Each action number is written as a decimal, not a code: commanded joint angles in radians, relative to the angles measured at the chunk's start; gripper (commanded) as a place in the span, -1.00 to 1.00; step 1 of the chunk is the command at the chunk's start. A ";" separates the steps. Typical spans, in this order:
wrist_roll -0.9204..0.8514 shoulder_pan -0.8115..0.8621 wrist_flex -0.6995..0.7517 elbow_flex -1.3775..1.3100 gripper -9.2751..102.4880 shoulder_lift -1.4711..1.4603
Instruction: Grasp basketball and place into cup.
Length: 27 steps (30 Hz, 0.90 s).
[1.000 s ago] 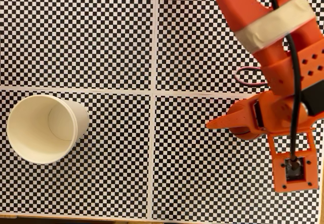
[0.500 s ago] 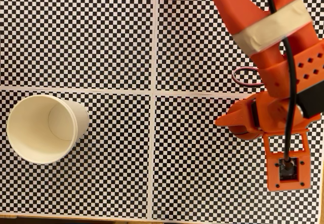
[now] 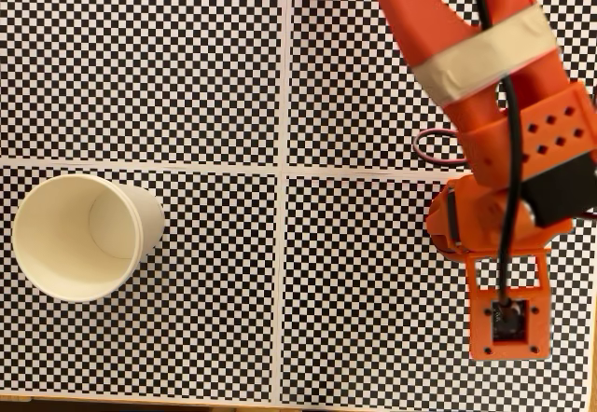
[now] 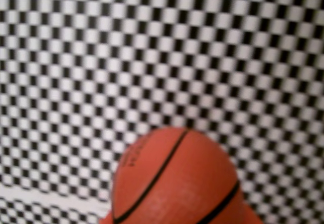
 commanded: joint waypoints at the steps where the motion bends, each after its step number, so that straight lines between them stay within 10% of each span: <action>1: -0.017 0.044 0.012 -0.031 -0.84 0.110; 27: -0.443 0.505 0.198 0.005 -0.84 0.591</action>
